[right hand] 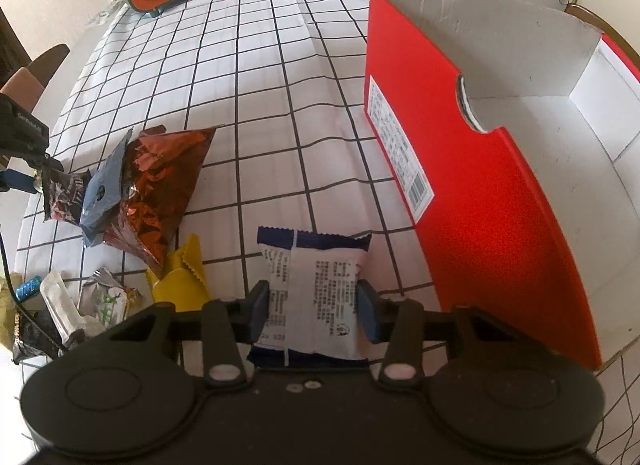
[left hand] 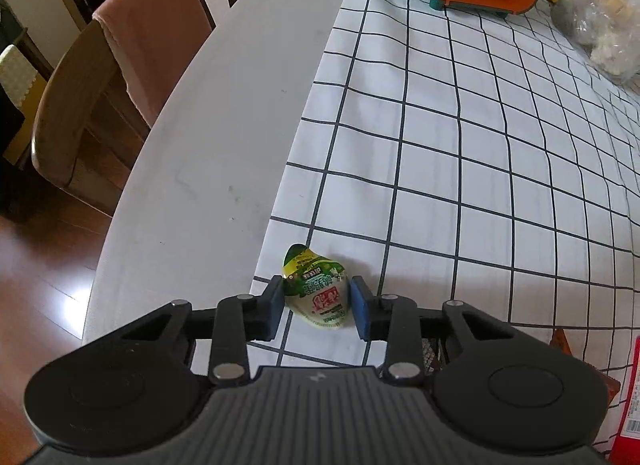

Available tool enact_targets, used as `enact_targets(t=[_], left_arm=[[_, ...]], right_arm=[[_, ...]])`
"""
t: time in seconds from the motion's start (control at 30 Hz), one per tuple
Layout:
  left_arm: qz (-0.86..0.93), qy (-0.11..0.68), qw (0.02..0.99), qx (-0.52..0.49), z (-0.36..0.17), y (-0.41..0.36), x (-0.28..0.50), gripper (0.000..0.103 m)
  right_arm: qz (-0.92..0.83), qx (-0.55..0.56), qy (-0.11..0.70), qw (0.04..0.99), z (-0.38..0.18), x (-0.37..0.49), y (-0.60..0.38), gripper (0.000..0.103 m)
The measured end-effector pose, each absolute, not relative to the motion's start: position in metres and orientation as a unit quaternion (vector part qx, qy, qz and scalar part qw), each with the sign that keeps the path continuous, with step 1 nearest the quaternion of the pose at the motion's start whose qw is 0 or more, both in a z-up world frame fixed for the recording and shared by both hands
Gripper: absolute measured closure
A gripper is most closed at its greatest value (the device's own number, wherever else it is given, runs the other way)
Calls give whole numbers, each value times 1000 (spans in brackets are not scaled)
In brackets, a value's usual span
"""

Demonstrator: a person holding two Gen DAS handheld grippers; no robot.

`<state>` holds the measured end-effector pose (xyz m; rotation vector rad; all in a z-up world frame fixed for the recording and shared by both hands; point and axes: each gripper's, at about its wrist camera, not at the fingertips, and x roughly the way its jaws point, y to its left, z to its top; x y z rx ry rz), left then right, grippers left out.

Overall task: Organize snacks
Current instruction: 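Carry both items into the red box and open both grippers to release them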

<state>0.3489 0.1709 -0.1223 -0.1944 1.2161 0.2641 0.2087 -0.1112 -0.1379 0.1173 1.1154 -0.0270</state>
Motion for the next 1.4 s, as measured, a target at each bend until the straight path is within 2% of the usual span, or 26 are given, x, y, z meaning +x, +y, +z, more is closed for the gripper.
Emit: enact_targets(t=[0.37,0.83,1.4], left_arm=[[116,555,818,-101,-105,175,334,69],[82,525,840,-111,-52,164,278,69],[-33,485,873,-45,25,63,209,68]], right_arm=[[-3,61,513,856,-121,194,-115,60],[28,57,476,877,-67,152,-128,60],[6,37,426,904,-8,125,-200,60]])
